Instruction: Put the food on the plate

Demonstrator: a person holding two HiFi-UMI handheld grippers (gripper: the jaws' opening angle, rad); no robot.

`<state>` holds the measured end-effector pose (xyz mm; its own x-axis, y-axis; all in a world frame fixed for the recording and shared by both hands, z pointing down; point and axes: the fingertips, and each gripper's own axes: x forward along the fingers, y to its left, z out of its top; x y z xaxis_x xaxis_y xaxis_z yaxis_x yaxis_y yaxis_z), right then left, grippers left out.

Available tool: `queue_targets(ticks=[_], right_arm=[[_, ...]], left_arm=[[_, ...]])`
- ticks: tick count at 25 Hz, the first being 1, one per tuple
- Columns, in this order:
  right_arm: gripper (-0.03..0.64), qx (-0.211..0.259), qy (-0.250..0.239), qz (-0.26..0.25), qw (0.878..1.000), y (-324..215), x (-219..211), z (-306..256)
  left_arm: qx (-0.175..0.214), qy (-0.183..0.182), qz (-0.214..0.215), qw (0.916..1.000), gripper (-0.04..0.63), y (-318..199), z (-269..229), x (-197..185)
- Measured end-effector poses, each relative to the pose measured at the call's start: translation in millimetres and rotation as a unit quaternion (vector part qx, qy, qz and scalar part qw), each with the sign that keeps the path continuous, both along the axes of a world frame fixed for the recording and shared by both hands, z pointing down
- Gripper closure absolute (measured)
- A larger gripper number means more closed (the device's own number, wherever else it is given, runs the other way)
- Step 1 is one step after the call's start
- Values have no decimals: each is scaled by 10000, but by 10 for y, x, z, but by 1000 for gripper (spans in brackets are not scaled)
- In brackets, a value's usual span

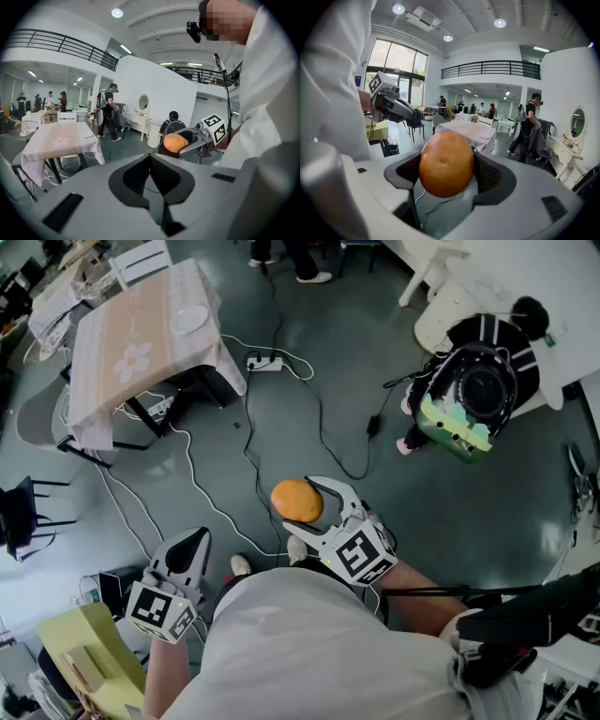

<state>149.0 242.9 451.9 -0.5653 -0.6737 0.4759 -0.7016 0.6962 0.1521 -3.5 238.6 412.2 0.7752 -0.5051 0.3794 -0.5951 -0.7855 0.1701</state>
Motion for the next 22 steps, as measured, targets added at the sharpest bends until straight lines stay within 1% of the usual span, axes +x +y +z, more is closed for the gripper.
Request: queue_targets(ticks=[3, 6, 9, 12, 16, 19, 22], right_arm=[[264, 70, -87, -197, 9997, 57, -115, -112], [264, 167, -37, -333, 9993, 151, -330, -178], [264, 202, 1, -360, 9991, 248, -574, -255], [264, 211, 87, -386, 9990, 306, -781, -297], [264, 132, -16, -479, 9988, 332, -1169, -386], [264, 84, -37, -466, 9989, 389, -1412, -433], [264, 88, 43, -439, 9990, 441, -1552, -472]], left_arm=[[117, 7, -151, 9998, 586, 113, -134, -12], [245, 19, -154, 9996, 586, 242, -243, -126], [248, 124, -102, 9996, 586, 351, -274, -320], [171, 238, -170, 9994, 586, 413, -232, -550], [145, 240, -276, 9992, 586, 431, -225, -946], [202, 226, -234, 9993, 586, 481, -253, -1195], [247, 228, -175, 9993, 586, 552, -274, -1357]])
